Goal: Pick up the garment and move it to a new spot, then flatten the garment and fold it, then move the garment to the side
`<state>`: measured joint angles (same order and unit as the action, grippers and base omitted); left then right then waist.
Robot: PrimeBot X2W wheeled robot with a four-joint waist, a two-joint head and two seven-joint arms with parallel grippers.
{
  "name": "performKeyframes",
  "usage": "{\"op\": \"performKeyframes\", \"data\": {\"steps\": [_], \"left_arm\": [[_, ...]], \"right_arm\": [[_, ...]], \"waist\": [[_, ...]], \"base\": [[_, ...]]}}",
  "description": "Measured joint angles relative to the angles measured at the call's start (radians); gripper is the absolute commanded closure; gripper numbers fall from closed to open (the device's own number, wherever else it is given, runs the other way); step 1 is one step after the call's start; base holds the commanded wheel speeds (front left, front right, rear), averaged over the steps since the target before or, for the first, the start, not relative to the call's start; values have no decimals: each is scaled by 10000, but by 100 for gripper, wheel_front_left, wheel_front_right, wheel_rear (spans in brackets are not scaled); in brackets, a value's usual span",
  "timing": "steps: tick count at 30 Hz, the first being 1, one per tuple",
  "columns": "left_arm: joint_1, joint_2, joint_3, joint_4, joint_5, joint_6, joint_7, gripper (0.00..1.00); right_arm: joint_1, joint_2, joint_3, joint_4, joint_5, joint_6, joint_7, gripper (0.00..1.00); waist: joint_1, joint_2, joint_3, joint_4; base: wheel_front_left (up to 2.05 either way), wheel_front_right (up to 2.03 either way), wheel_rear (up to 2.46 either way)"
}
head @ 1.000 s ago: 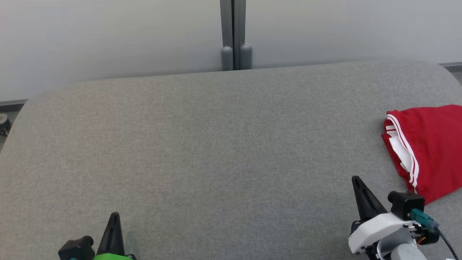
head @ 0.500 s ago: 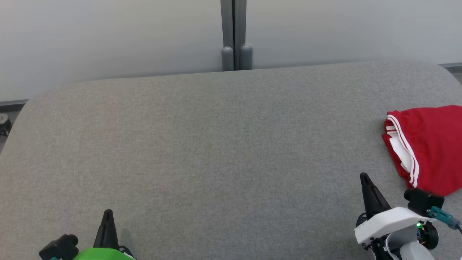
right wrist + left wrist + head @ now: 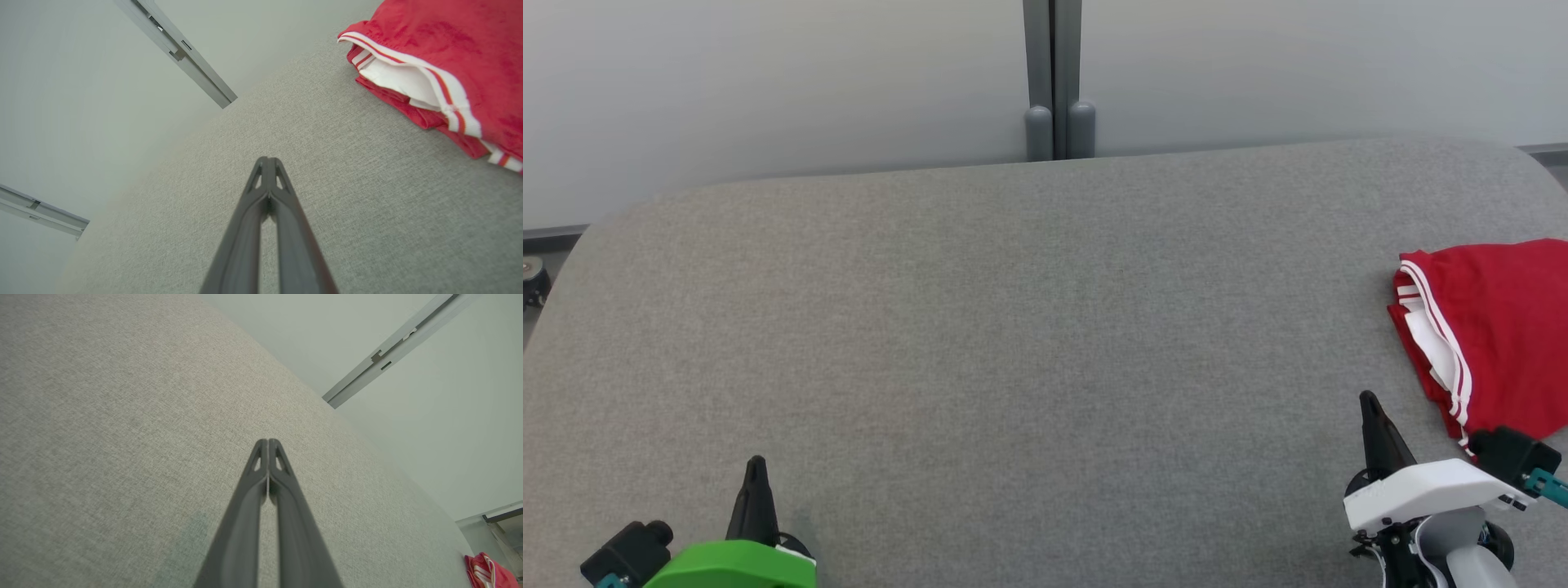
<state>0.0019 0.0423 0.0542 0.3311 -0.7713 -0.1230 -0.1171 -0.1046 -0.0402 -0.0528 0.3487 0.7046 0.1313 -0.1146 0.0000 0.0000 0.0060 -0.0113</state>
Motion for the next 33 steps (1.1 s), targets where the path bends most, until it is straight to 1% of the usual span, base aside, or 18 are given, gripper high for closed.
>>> {"op": "performKeyframes", "data": {"steps": [12,33], "left_arm": [[-172,2,100,-198,-1580,42,422,100],[-493,8,265,-499,-3770,88,1053,100]], "right_arm": [[-9,-4,-100,-176,1672,0,408,100],[-57,-21,-284,-416,4069,0,1030,100]], "waist": [[0,0,-9,15],[0,0,-25,39]], "base": [[0,0,0],[0,0,0]]}}
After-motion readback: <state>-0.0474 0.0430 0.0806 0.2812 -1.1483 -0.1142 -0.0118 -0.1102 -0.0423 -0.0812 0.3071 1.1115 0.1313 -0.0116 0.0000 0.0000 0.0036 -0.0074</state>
